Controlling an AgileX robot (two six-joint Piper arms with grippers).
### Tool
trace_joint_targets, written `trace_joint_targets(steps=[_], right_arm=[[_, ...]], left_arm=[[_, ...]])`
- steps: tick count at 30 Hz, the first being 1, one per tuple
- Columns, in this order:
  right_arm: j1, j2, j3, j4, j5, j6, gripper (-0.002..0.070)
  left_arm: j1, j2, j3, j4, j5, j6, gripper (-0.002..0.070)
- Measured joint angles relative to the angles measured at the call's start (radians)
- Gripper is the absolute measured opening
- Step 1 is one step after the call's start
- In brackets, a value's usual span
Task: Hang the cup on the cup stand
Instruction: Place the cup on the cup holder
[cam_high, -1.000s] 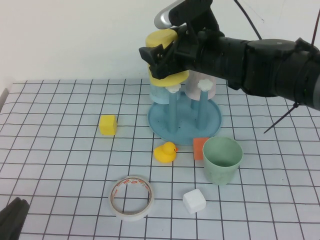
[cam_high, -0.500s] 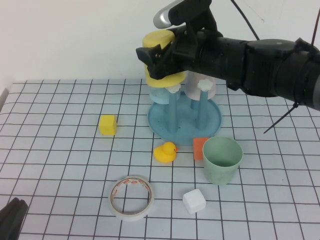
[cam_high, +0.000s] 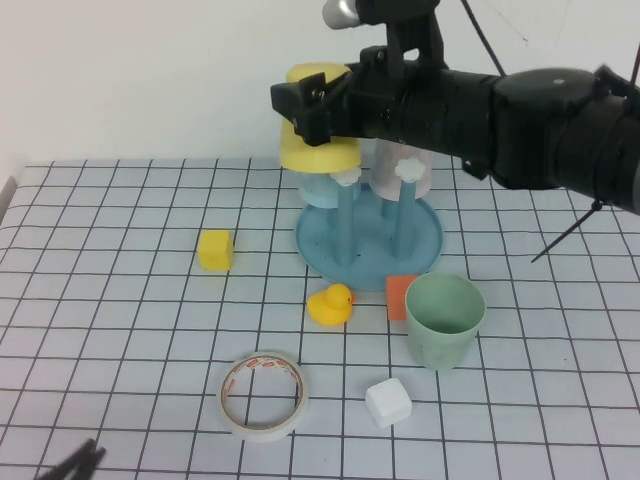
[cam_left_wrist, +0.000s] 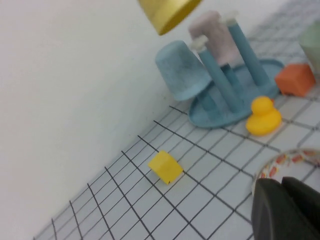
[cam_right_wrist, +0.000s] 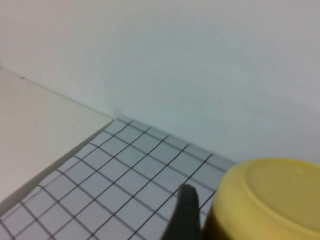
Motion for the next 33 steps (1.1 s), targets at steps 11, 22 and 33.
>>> trace_joint_targets(steps=[11,22,33], right_arm=[[0.009,0.000,-0.002,-1.389,-0.120,1.558,0.0585],[0.009,0.000,0.135,-1.659,-0.493,1.756,0.0585],[0.009,0.052,0.137,-1.584,-0.532,1.575,0.0585]], left_arm=[[0.000,-0.001,0.000,0.365,-0.043,0.000,0.0000],[0.000,-0.002,0.000,0.393,-0.057,0.000,-0.0001],[0.000,-0.002,0.002,0.412,-0.060,0.000,-0.0001]])
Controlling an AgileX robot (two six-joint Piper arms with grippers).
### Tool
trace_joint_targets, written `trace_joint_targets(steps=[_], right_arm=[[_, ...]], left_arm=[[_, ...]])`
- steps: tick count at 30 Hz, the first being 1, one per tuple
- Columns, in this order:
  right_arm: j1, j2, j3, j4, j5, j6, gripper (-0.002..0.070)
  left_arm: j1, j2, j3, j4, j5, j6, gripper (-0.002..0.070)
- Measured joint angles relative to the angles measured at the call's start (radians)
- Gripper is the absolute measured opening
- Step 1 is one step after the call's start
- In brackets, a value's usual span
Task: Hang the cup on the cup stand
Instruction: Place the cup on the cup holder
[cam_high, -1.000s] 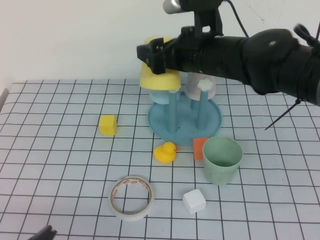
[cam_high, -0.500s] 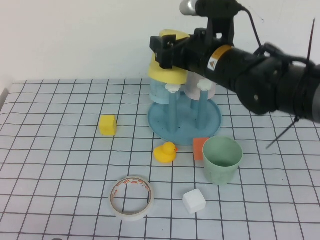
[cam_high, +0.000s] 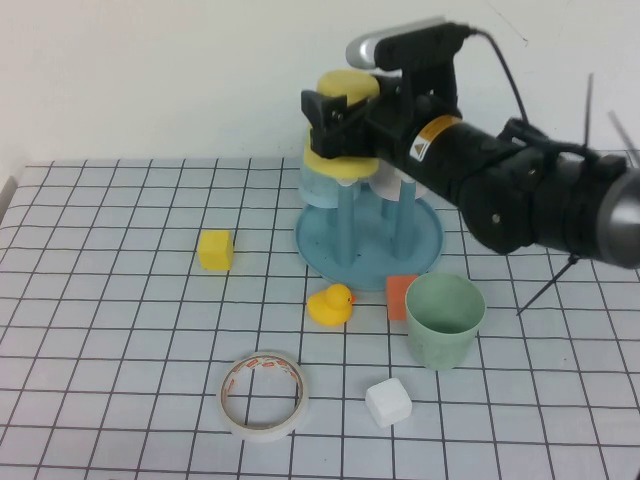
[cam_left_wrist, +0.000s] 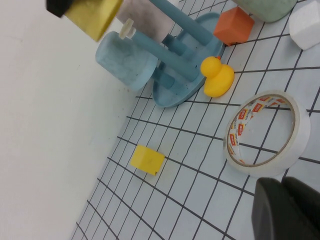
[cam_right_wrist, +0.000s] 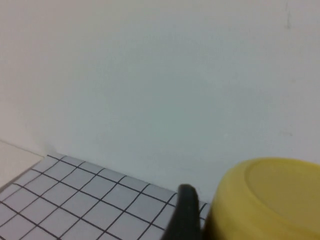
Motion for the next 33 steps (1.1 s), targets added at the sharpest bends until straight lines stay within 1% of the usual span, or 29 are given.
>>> trace_joint_targets(steps=[3,7,11,14,24,33], right_arm=[[0.000,0.037,0.000,0.026,-0.034,0.000,0.0585],[0.000,0.094,0.001,0.033,-0.166,-0.004,0.0585],[0.000,0.122,0.001,0.053,-0.248,-0.057,0.0585],[0.000,0.131,0.001,0.059,-0.255,-0.095,0.0585],[0.014,0.137,0.006,0.059,-0.215,-0.112,0.0585],[0.016,0.137,0.020,0.061,-0.177,-0.177,0.0585]], left_arm=[[0.000,0.000,0.000,0.002,0.000,0.000,-0.0001],[0.000,0.000,0.000,0.002,0.000,0.000,-0.0001],[0.000,0.000,0.000,0.004,0.000,0.000,-0.0001],[0.000,0.000,0.000,0.015,0.000,0.000,-0.0001],[0.000,0.000,0.000,0.032,0.000,0.000,-0.0001],[0.000,0.000,0.000,0.036,-0.002,0.000,-0.0001]])
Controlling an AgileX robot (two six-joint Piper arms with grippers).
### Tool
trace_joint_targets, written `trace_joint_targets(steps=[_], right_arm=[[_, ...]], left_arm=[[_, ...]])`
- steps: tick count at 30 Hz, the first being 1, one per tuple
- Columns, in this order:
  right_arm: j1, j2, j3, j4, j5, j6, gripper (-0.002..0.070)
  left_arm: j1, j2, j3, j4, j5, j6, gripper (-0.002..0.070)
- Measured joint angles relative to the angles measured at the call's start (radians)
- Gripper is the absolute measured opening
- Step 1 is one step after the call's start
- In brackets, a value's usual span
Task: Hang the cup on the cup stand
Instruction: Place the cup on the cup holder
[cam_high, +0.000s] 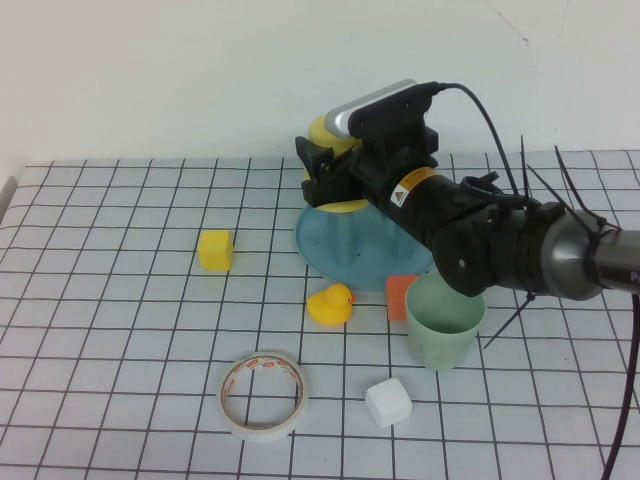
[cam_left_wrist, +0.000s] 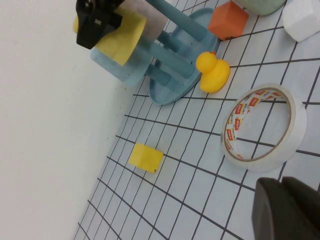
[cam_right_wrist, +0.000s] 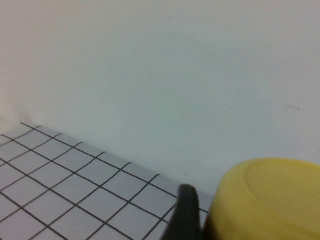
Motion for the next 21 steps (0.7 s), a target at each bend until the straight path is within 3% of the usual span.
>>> trace_joint_targets(steps=[9,14,21], right_arm=[[0.000,0.000,0.000,0.063,0.002,0.038,0.0585],[0.000,0.000,0.000,0.088,0.017,0.072,0.0670],[0.002,-0.051,0.002,0.047,0.056,0.075,0.0690]], left_arm=[[0.000,0.000,0.000,0.003,0.000,0.000,-0.0001],[0.000,0.000,0.000,0.003,0.000,0.000,-0.0001],[0.000,0.000,0.000,0.003,-0.002,0.000,-0.0001]])
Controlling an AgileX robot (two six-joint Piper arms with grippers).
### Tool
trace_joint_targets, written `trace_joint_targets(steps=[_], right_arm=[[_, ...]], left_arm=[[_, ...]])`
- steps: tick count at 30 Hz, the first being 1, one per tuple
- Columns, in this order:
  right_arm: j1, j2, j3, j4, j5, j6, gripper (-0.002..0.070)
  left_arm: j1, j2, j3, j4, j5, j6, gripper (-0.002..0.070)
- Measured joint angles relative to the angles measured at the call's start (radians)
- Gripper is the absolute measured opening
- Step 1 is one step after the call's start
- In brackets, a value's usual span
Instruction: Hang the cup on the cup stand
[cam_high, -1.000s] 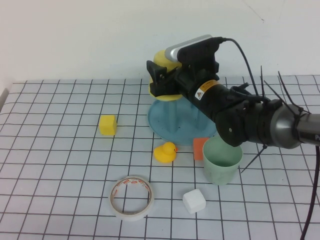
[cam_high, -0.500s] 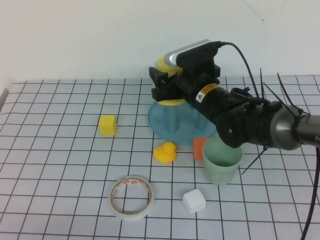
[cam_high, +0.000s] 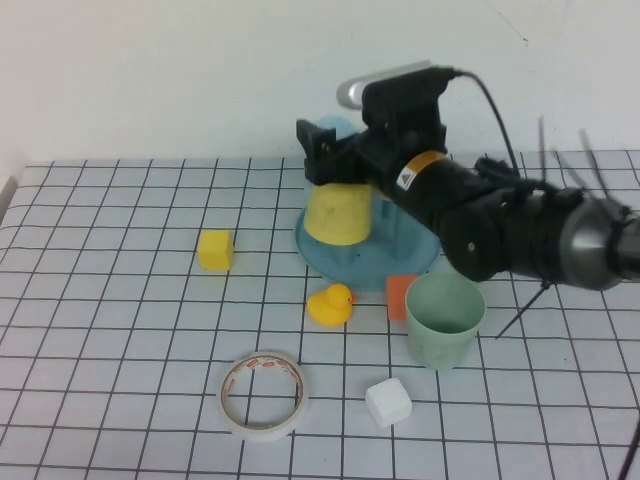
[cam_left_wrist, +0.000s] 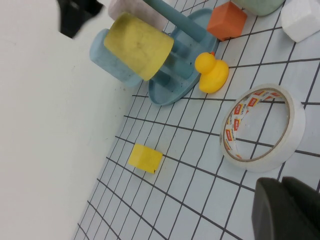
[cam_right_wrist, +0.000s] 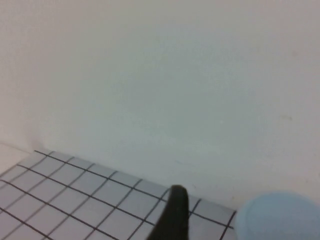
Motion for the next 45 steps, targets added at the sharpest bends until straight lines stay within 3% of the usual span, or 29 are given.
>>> trace_joint_targets(steps=[4,7,12,14,16,29,45], right_arm=[[0.016,-0.110,0.029,-0.004,0.064,0.000,0.0673],[0.029,-0.242,0.075,-0.006,0.149,0.000,0.0566],[0.035,-0.498,0.189,-0.007,0.396,-0.010,0.0176],[0.035,-0.594,0.245,-0.007,0.483,-0.019,0.0082],[0.035,-0.691,0.305,-0.007,0.534,-0.023,0.0038],[0.035,-1.327,0.699,-0.015,0.791,-0.057,0.0000],[0.035,-1.711,0.931,-0.195,0.838,-0.058,-0.0001]], left_arm=[[0.000,0.000,0.000,0.000,0.000,0.000,-0.0001],[0.000,0.000,0.000,0.000,0.000,0.000,-0.0001],[0.000,0.000,0.000,0.000,0.000,0.000,-0.0001],[0.000,0.000,0.000,0.000,0.000,0.000,-0.0001],[0.000,0.000,0.000,0.000,0.000,0.000,-0.0001],[0.000,0.000,0.000,0.000,-0.002,0.000,-0.0001],[0.000,0.000,0.000,0.002,-0.004,0.000,-0.0001]])
